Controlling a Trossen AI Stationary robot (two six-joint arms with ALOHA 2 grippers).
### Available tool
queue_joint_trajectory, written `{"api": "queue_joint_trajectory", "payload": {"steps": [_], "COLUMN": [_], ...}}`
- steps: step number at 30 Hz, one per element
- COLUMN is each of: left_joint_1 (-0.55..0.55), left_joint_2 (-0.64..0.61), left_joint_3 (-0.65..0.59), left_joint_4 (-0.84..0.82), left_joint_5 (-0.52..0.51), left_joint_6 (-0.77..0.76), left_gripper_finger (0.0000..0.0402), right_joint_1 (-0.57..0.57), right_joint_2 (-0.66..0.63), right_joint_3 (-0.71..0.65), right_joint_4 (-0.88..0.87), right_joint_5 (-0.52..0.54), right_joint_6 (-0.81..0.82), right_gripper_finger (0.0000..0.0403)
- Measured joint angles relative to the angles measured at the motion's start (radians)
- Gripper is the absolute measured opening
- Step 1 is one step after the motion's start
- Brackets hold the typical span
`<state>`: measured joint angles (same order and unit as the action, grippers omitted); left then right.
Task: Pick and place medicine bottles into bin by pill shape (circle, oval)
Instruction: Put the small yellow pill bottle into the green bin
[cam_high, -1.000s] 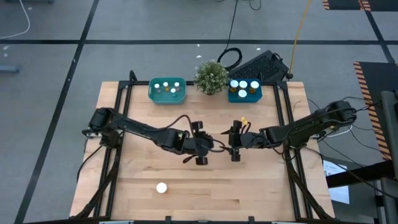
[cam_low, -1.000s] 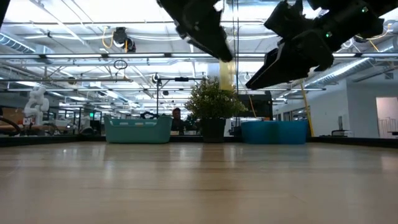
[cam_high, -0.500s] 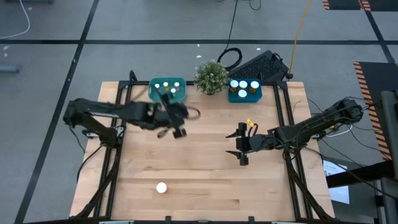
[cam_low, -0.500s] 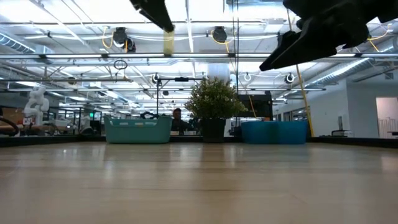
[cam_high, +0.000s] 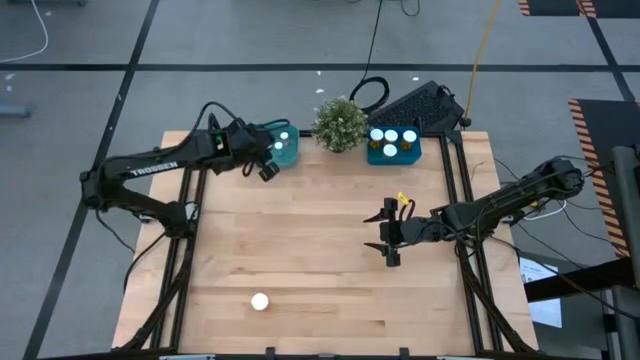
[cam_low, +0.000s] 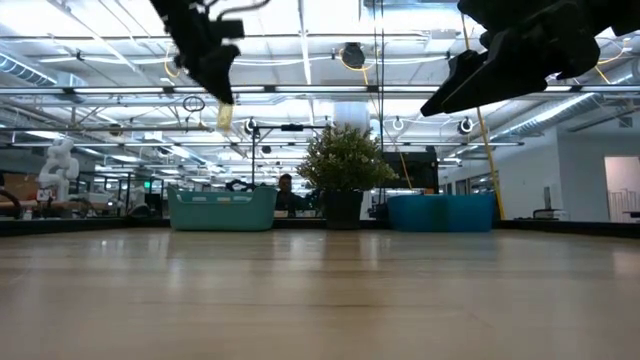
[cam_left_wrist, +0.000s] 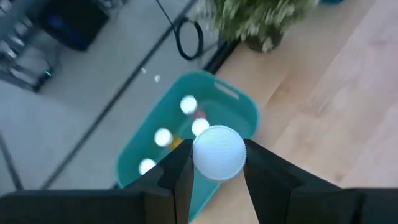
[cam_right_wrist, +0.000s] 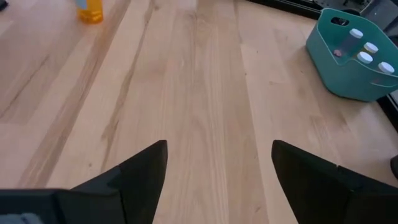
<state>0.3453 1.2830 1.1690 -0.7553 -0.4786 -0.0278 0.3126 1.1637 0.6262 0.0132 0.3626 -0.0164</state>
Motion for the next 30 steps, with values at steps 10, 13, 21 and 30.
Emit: {"api": "queue_joint_trajectory", "payload": {"steps": [10, 13, 21, 30], "left_joint_1": [0.176, 0.205, 0.252, 0.264], "left_joint_2": [0.0, 0.0, 0.001, 0.106], "left_joint_3": [-0.271, -0.338, -0.474, -0.48], "left_joint_4": [0.304, 0.388, 0.629, 0.664], "left_joint_5": [0.1, 0.113, 0.117, 0.134], "left_joint_6": [-0.047, -0.06, -0.06, -0.08], "left_gripper_finger": [0.0129, 0.0129, 0.0129, 0.0129], "right_joint_1": [-0.003, -0.003, -0.003, -0.003], "right_joint_2": [0.0, 0.0, 0.0, 0.0], "right_joint_3": [0.0, 0.0, 0.0, 0.0], "right_joint_4": [0.004, 0.004, 0.019, 0.02], "right_joint_5": [0.002, 0.002, 0.002, 0.002], "right_joint_6": [0.0, 0.004, 0.005, 0.005], "right_gripper_finger": [0.0281, 0.0281, 0.0281, 0.0281]}}
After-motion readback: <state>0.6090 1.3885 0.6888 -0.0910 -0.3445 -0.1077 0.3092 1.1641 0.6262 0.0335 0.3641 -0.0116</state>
